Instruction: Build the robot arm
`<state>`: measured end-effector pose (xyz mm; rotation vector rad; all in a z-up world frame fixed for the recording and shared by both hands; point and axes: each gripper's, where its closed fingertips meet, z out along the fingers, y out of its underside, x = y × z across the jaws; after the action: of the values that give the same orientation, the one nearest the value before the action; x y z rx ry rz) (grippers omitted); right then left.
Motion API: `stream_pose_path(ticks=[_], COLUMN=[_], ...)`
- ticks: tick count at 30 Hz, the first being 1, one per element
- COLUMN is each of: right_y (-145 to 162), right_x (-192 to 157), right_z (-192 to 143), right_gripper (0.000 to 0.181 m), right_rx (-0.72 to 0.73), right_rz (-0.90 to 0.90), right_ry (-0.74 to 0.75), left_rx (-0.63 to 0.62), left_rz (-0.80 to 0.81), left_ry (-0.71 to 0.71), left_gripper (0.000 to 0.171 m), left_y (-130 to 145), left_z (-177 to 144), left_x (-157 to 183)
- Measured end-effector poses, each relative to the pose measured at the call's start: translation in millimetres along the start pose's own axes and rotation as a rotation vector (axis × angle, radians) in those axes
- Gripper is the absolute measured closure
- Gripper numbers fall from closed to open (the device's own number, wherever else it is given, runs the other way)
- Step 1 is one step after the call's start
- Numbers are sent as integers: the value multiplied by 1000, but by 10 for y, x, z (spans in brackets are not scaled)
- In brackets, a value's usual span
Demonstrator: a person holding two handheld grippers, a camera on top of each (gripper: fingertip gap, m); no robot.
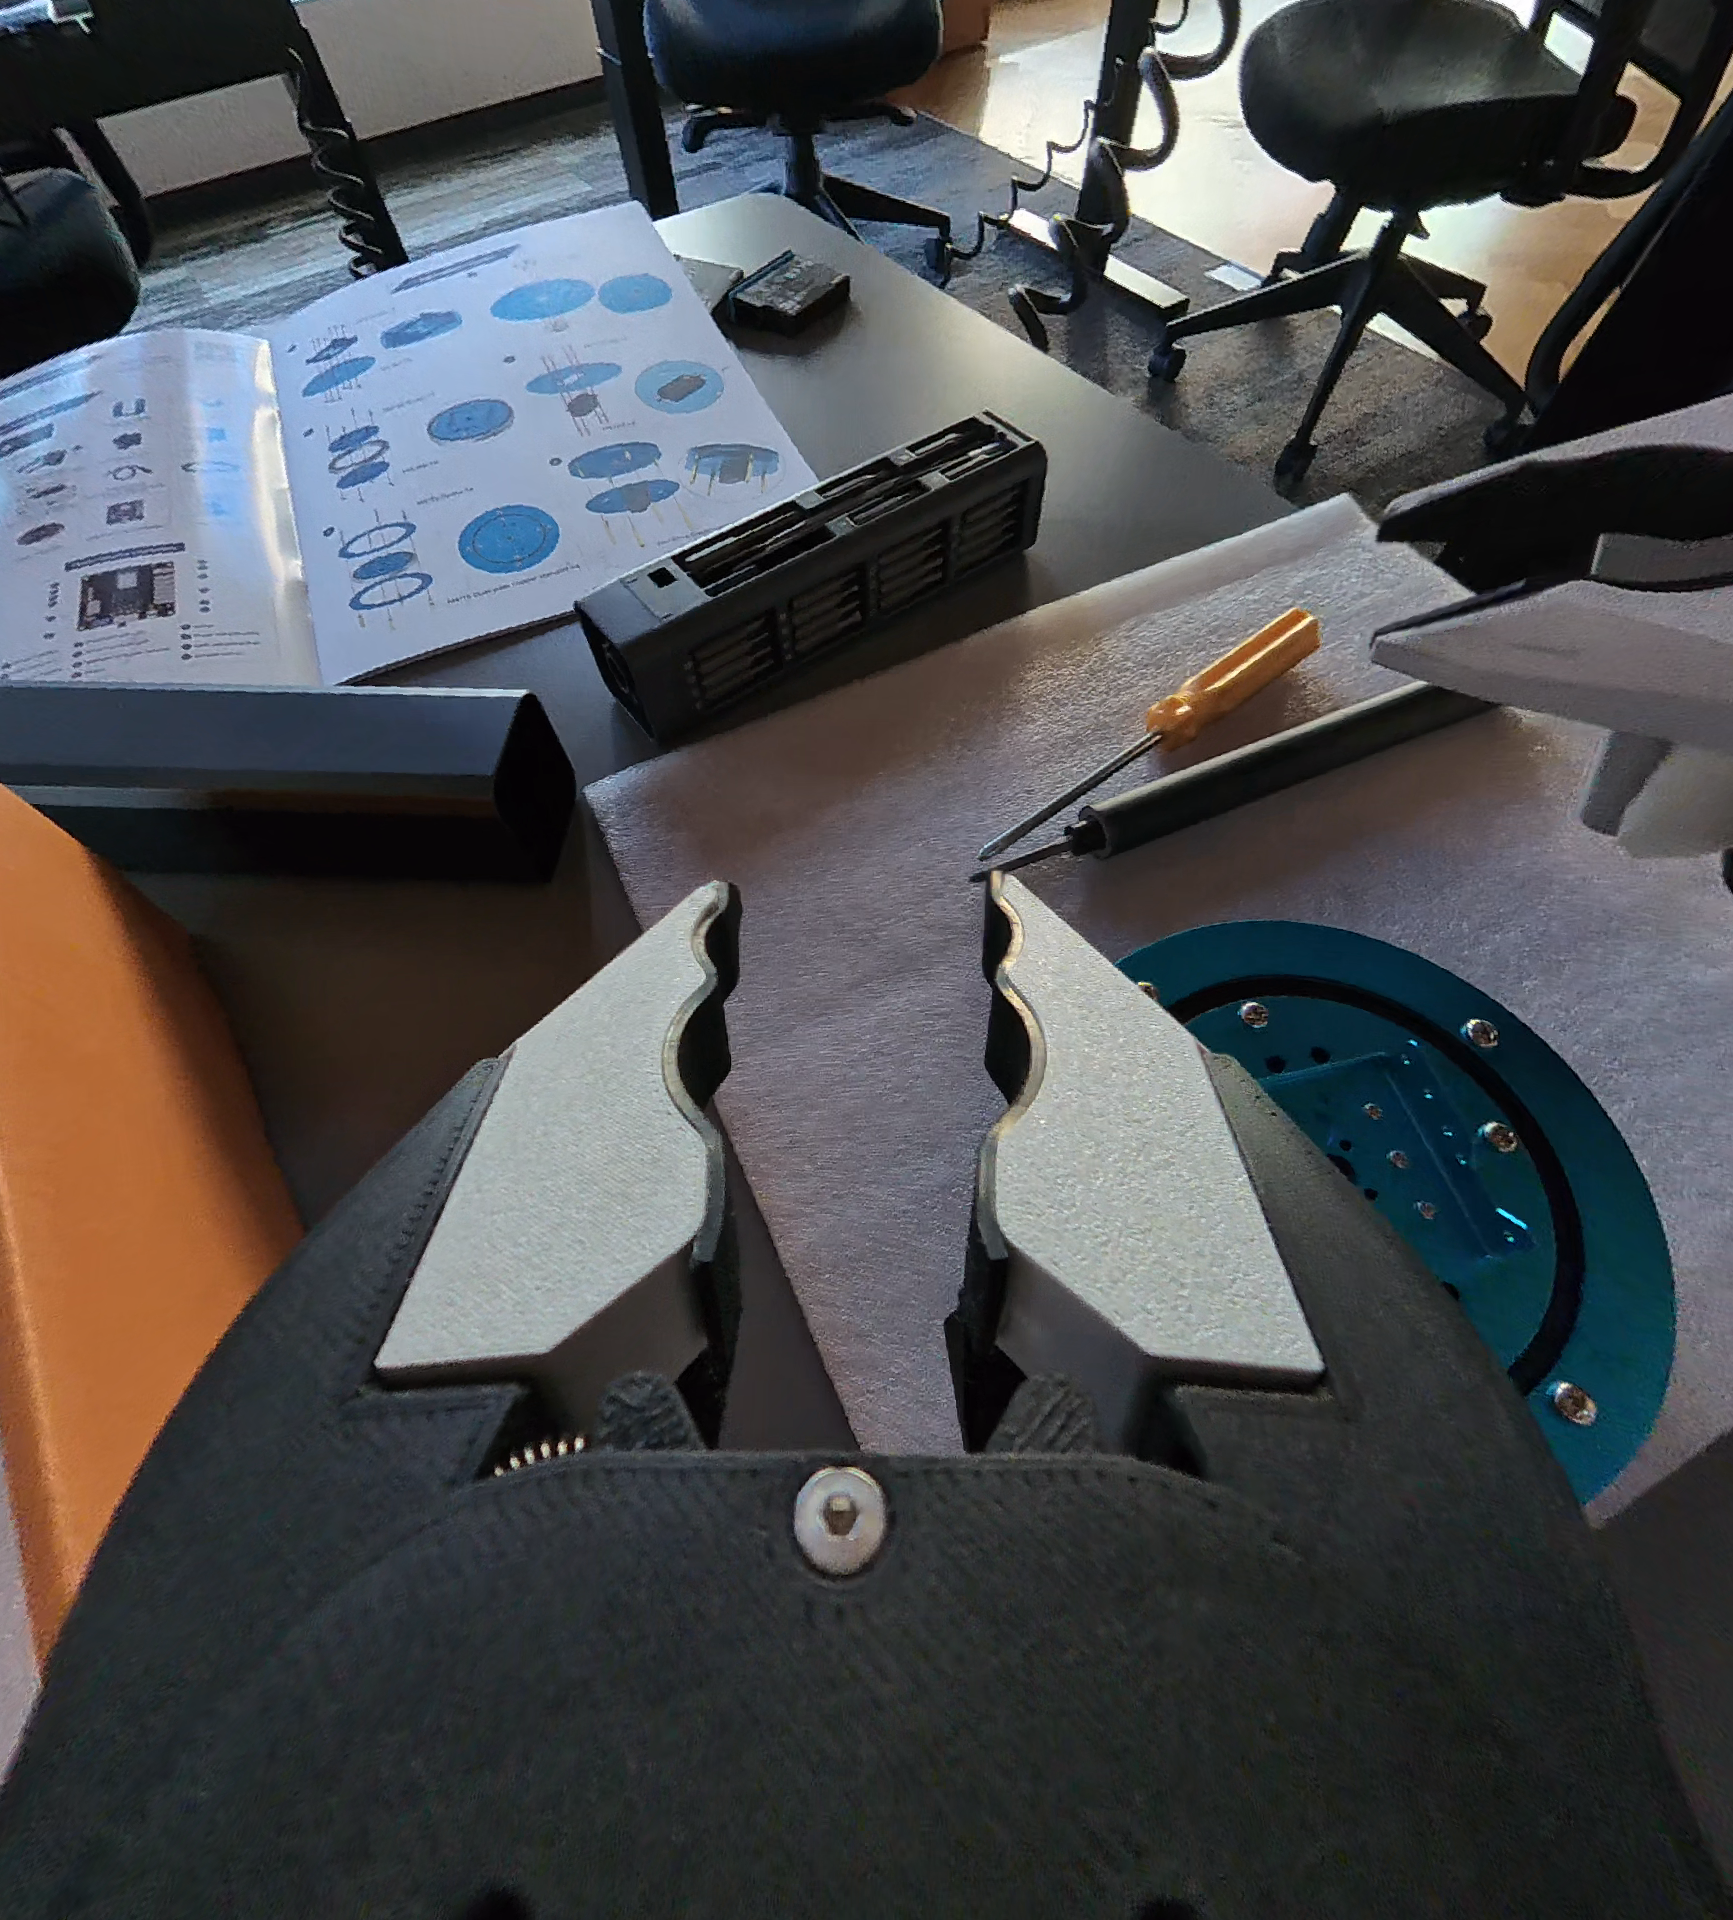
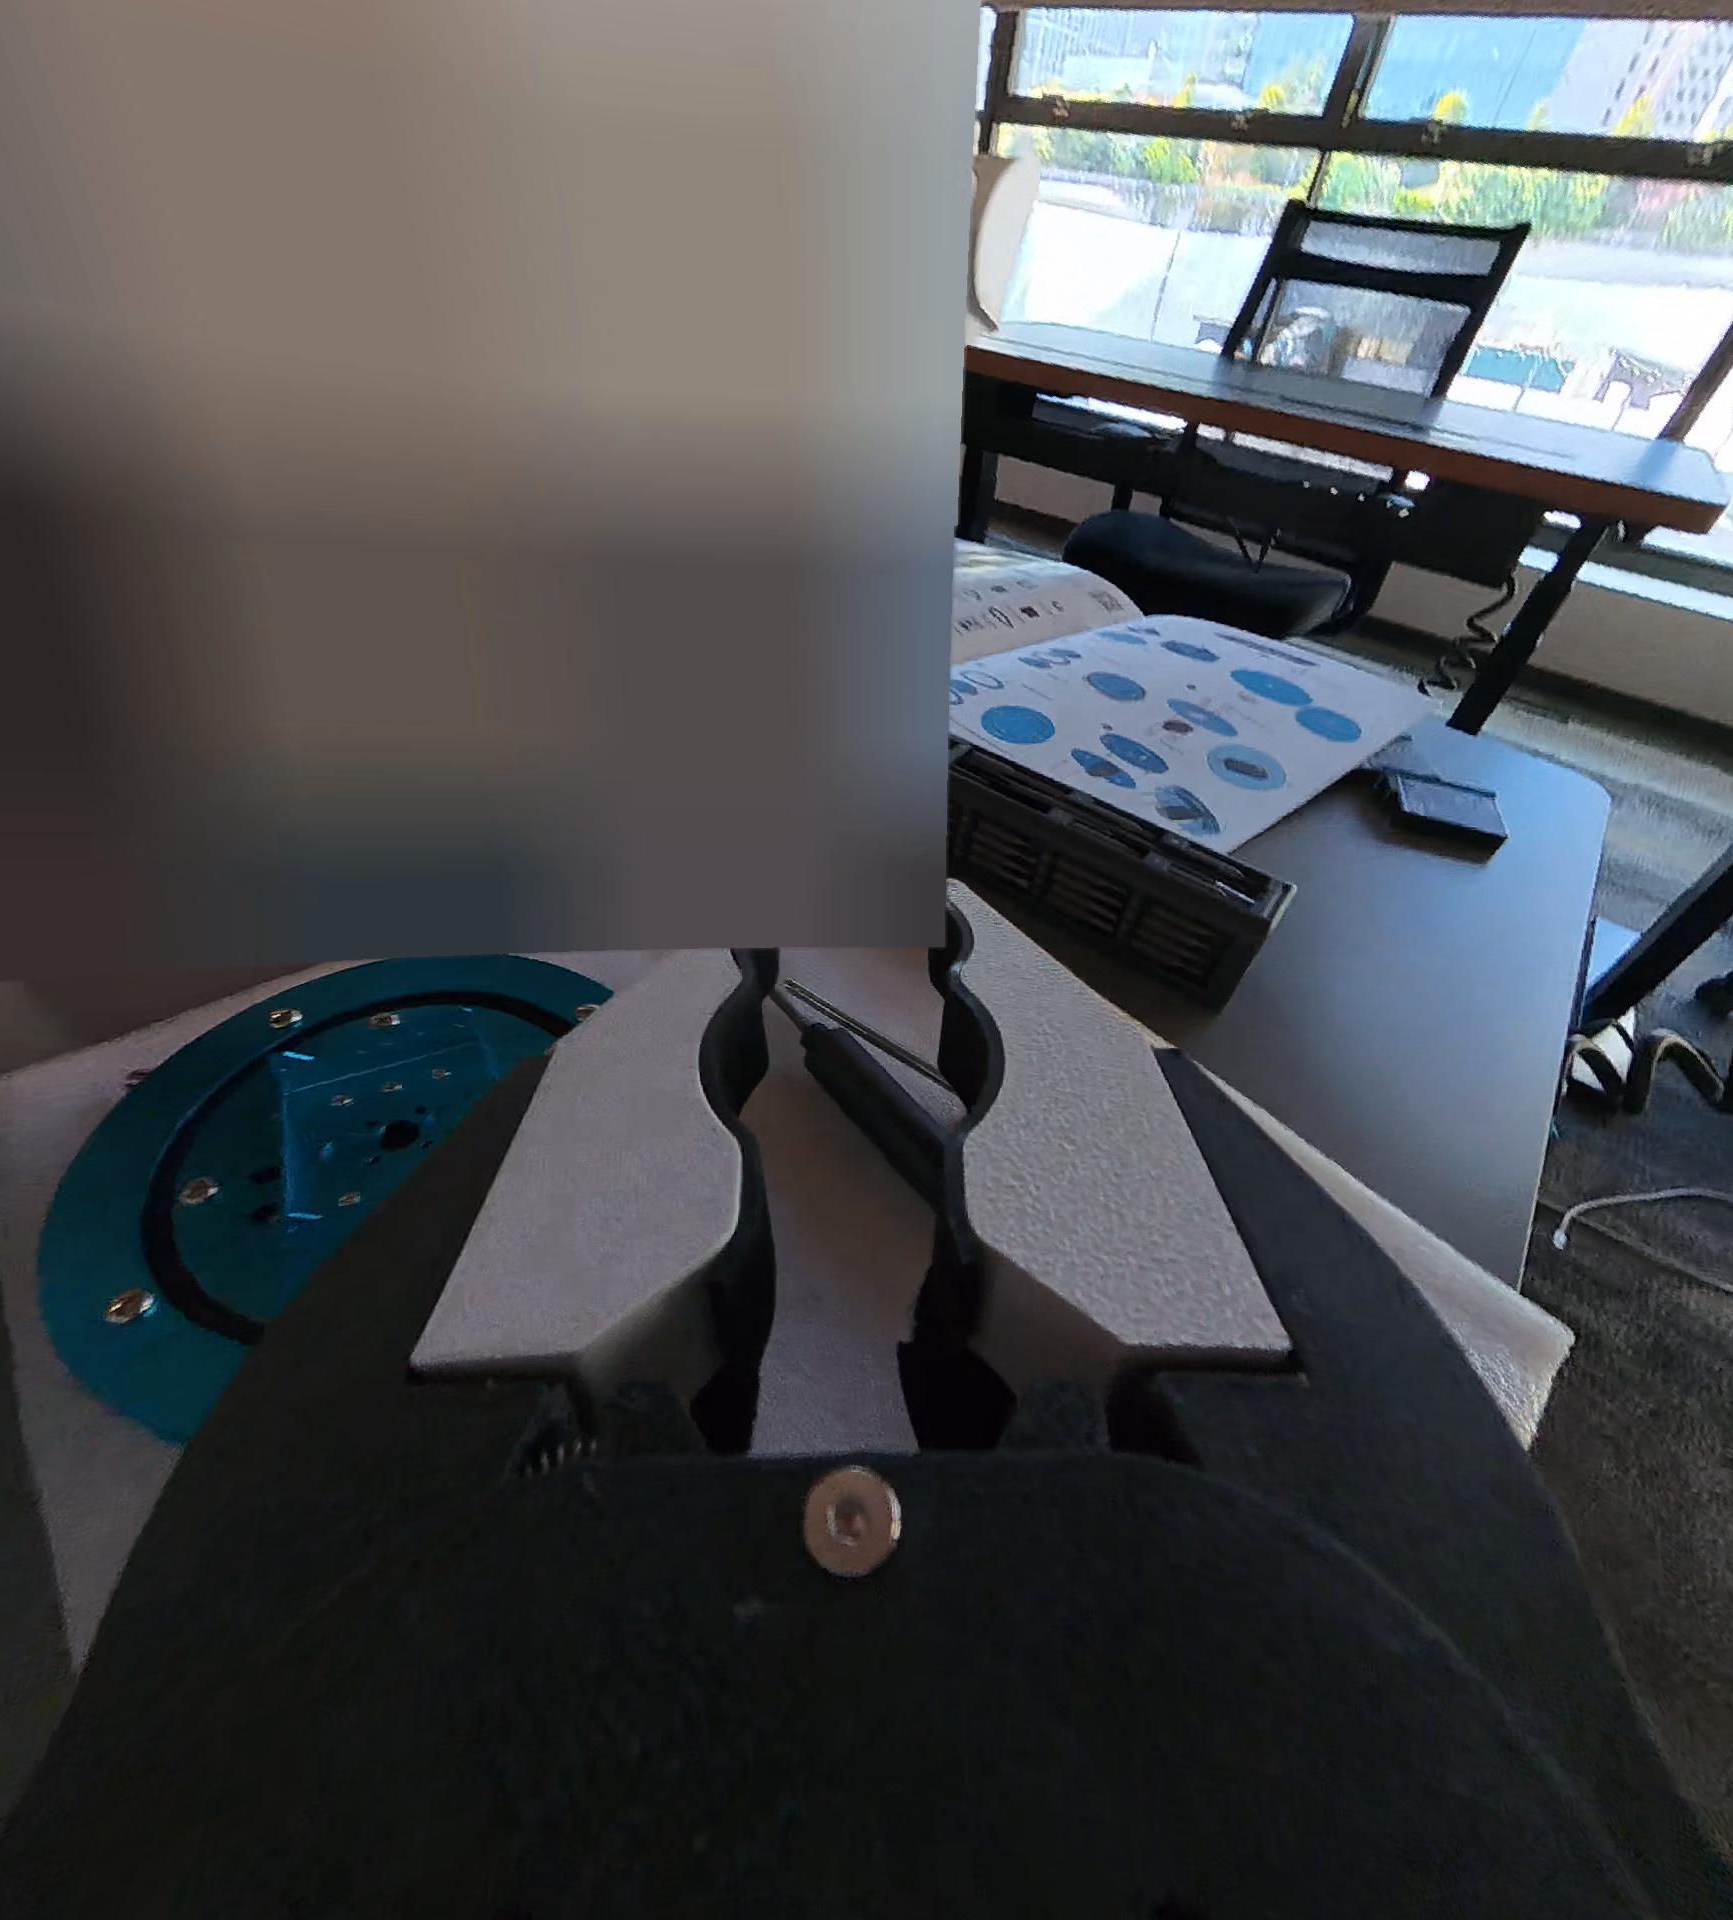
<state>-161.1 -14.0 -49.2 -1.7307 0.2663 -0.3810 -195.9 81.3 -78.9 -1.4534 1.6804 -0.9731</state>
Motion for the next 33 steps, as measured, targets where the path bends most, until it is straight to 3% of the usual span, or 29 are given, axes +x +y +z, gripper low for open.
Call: stream_pose_path(ticks=[8,10,12,16,22,29,33], right_y=[275,407,427,479,671,682,680], right_x=[-647,-789,-884,-1048,-1107,-1124,-1142], right_z=[-408,-542,-613,-637,-542,-509,-482], right_gripper=[132,112,103,102,116,155,160], right_rx=[-62,-88,-68,-92,-128,-60,-39], right_rz=[-112,-167,-247,-500,-797,-1013,-1091], right_ry=[-360,-413,-412,-397,-369,-290,-260], left_rx=[37,51,62,76,84,88,82], left_rz=[73,90,104,114,90,100,79], left_ry=[49,43,35,25,13,9,22], left_gripper=[125,126,125,125,125,125,125], left_y=[-93,-120,-143,-174,-181,-183,-170], left_z=[-78,-105,-126,-149,-179,-200,-190], left_x=[183,175,165,149,87,95,93])
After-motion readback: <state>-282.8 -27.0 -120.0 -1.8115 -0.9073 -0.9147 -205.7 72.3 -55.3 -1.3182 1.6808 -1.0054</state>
